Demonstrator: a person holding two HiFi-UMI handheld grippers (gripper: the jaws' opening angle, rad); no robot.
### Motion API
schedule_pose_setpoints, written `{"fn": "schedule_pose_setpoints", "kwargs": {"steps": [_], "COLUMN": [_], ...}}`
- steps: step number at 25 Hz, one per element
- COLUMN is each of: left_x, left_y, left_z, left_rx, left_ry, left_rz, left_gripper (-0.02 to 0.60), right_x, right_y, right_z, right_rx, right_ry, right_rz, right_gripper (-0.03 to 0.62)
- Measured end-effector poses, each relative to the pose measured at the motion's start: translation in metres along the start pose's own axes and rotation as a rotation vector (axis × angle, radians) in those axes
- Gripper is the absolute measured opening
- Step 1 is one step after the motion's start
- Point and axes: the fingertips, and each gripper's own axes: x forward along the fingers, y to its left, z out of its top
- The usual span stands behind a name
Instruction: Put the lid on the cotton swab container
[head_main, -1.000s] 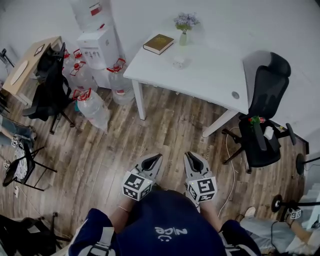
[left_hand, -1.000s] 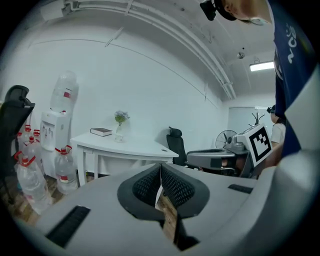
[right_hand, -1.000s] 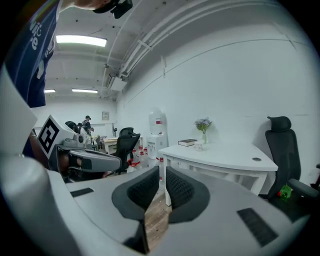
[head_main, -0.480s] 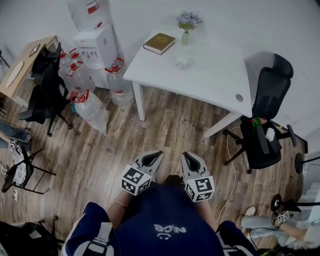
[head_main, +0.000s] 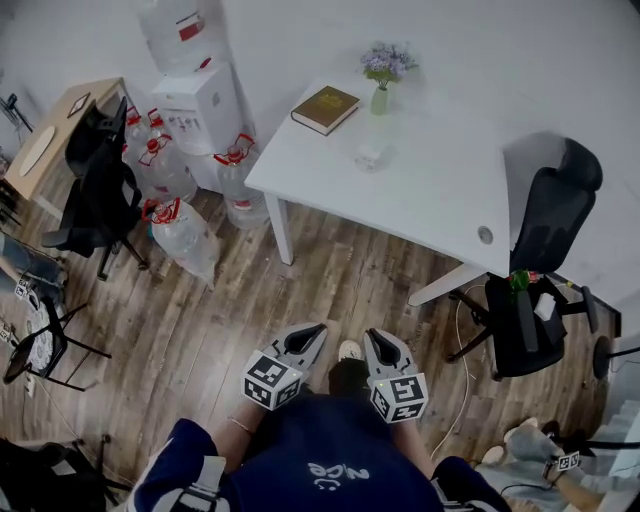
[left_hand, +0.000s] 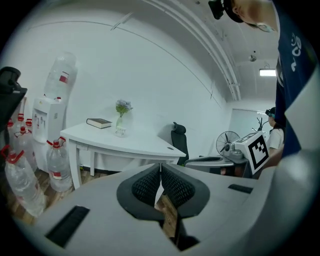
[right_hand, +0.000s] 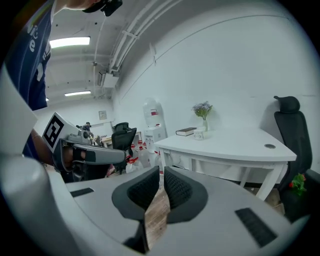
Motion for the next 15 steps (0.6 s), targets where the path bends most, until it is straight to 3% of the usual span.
{"fn": "schedule_pose_setpoints", "kwargs": {"steps": [8,15], "left_x": [0.089,0.146], "left_y": [0.013,0.023], "left_z": [0.043,0.06], "left_rx": [0.034,0.014], "left_ry": [-0.012,-0.019], "left_rz": [0.043,0.086], "left_gripper": [0.021,0.021], "right_x": [0.045,0.069], "right_y": [-0.099,-0.149], "right_z": [0.049,0.062], "right_rx": [-0.027,-0.037], "right_ry": [-0.054,-0.038], "right_rz": [0.035,0.098], "right_gripper": [0.057,0.057]}}
